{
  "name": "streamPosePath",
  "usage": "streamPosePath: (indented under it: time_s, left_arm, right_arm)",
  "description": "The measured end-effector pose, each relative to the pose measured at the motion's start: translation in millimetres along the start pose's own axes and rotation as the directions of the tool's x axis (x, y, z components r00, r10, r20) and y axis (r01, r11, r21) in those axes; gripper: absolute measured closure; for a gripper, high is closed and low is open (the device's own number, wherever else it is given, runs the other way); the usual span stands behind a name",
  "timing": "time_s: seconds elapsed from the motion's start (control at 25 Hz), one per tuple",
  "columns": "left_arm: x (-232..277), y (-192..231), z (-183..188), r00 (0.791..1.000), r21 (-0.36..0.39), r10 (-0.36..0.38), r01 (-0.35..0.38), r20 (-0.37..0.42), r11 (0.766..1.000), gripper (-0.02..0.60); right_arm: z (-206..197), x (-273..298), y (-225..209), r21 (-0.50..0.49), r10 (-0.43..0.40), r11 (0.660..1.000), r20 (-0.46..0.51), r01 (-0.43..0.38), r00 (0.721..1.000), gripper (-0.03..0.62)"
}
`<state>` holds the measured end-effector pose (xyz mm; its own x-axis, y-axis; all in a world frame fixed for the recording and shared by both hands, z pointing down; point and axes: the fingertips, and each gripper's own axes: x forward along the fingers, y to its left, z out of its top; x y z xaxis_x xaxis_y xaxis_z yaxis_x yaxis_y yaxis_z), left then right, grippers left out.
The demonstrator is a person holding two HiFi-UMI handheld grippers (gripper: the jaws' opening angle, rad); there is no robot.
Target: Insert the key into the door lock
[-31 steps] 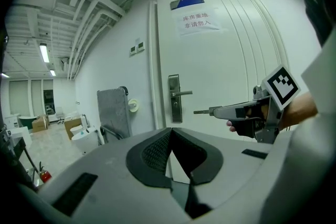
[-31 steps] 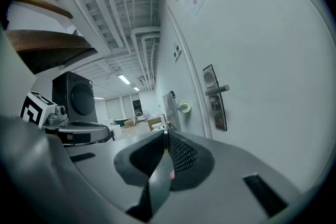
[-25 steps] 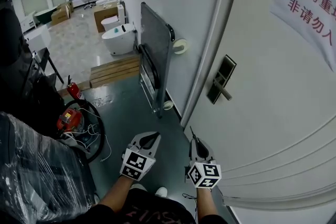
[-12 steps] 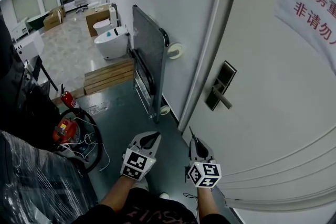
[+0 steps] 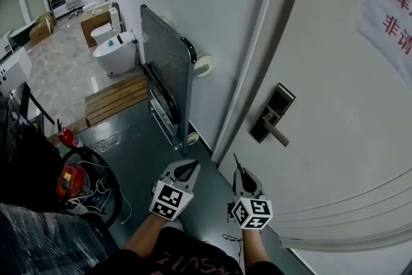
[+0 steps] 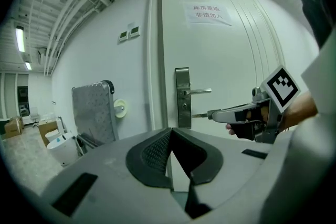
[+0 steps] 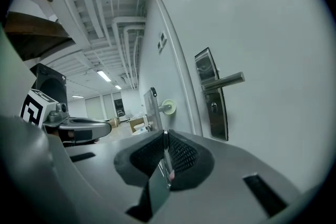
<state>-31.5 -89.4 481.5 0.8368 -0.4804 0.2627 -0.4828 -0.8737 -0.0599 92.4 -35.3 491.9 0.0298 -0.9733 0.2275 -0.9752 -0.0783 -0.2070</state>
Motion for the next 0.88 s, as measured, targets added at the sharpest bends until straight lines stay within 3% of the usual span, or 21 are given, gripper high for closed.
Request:
streamPosePath:
  time_s: [0.44, 0.88]
  left_arm:
    - [33, 61, -2, 0.985, 0.014, -0.174, 0.174, -0.008, 0.985, 0.569]
    - [70, 59, 3, 0.950, 0.028, -0.312, 0.312, -0.014, 0.950, 0.569]
  right_arm:
    - [8, 47, 14, 0.068, -0.179, 0.982, 0.014, 0.178, 0.984, 0.516]
    - [10, 50, -14, 0.127, -0.325, 0.938, 0.013, 0.321, 0.945, 0.516]
